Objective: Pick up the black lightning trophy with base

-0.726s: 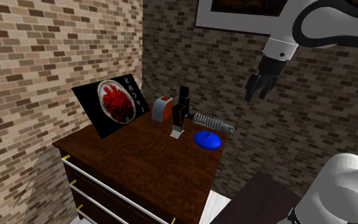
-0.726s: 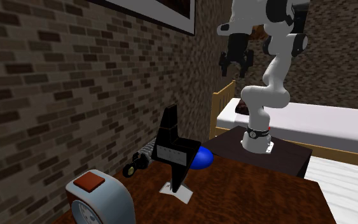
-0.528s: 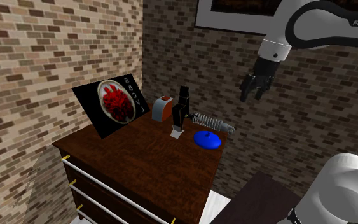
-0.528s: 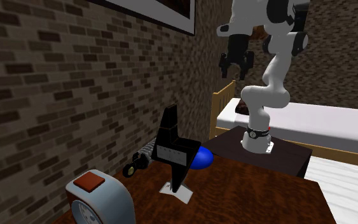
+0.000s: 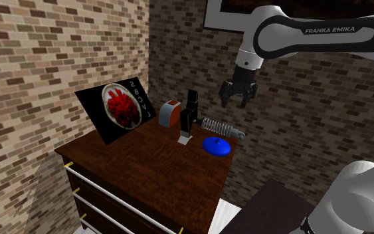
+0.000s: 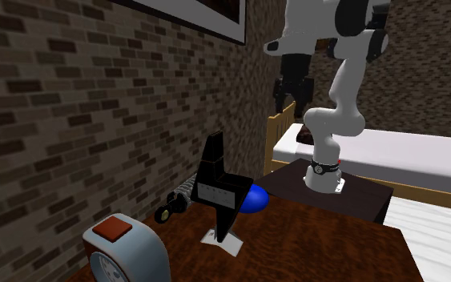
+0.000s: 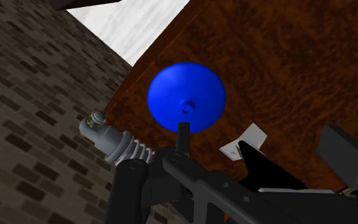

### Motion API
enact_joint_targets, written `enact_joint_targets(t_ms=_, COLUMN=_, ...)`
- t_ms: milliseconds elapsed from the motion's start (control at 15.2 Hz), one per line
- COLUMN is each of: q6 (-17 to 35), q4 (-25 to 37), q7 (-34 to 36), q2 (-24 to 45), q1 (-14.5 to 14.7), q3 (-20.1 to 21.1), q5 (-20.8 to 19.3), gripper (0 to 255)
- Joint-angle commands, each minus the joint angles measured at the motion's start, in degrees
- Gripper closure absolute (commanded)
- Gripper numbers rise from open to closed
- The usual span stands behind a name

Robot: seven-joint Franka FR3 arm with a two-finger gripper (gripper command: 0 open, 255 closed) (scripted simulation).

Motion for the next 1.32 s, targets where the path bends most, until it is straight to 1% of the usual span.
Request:
enact_joint_targets(t_ms=0, q6=1.31, q4=2.54, q7=4.50, q2=4.28, q1=-0.48, q3=1.57, q5=0.10, gripper=0)
enact_joint_targets(t_ms=330, q6=3.66, q4=10.58, q7=14.53, q2=15.96, q1=-1.52, q3=4.13, q5=-1.04, gripper=0)
enact_joint_targets(t_ms=594, q6=4.25, q4=18.50, q7=22.20, q2=25.62, q1=-1.79, q3=5.12, q5=-2.67, gripper=0)
enact_joint_targets(t_ms=858, q6=3.64, q4=27.85, q7=29.22, q2=35.51, q1=-1.38, q3=5.04, q5=-4.37, gripper=0)
enact_joint_targets(t_ms=1188, q6=1.17, q4=41.53, q7=36.49, q2=47.93, q1=-0.32, q3=3.82, q5=-5.81, gripper=0)
enact_joint_targets(t_ms=1254, q6=1.92, q4=40.83, q7=36.50, q2=47.98, q1=-0.32, q3=3.78, q5=-5.82, gripper=0)
